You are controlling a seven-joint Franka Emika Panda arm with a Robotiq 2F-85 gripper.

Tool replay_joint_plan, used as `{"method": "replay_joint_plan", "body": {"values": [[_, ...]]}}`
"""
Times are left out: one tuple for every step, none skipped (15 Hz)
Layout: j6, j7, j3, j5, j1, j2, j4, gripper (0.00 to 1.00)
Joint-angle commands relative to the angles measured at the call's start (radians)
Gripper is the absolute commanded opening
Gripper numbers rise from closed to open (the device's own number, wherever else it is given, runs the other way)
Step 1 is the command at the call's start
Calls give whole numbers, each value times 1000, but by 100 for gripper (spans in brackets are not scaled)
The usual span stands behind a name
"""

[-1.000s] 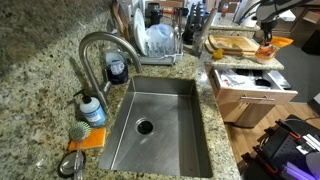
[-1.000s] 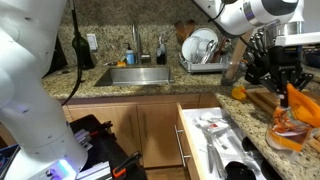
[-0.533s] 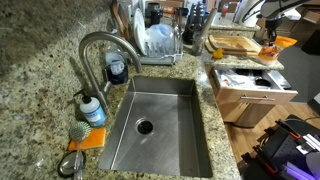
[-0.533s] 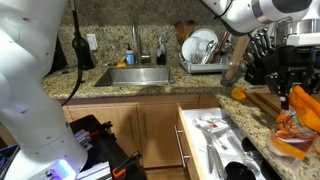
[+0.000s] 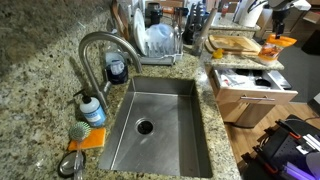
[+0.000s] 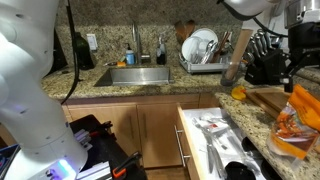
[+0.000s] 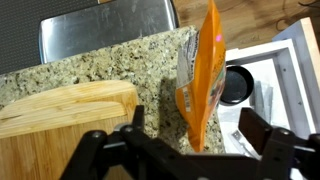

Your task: Place the orange pack inside the open drawer, take the pack out of the drawer and put it on the countertop

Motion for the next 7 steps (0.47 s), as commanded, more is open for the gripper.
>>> {"method": "replay_joint_plan", "body": {"values": [[-54, -262, 30, 41, -45, -163, -50, 100], [-50, -333, 23, 55, -46, -205, -62, 100], [-60, -405, 17, 67, -47, -249, -70, 100], [-72, -473, 11, 79, -45, -299, -85, 100], [-87, -537, 6, 96, -40, -332, -90, 100], [-77, -435, -19, 69, -19, -235, -13, 100], [-91, -483, -24, 81, -16, -277, -24, 100]]}}
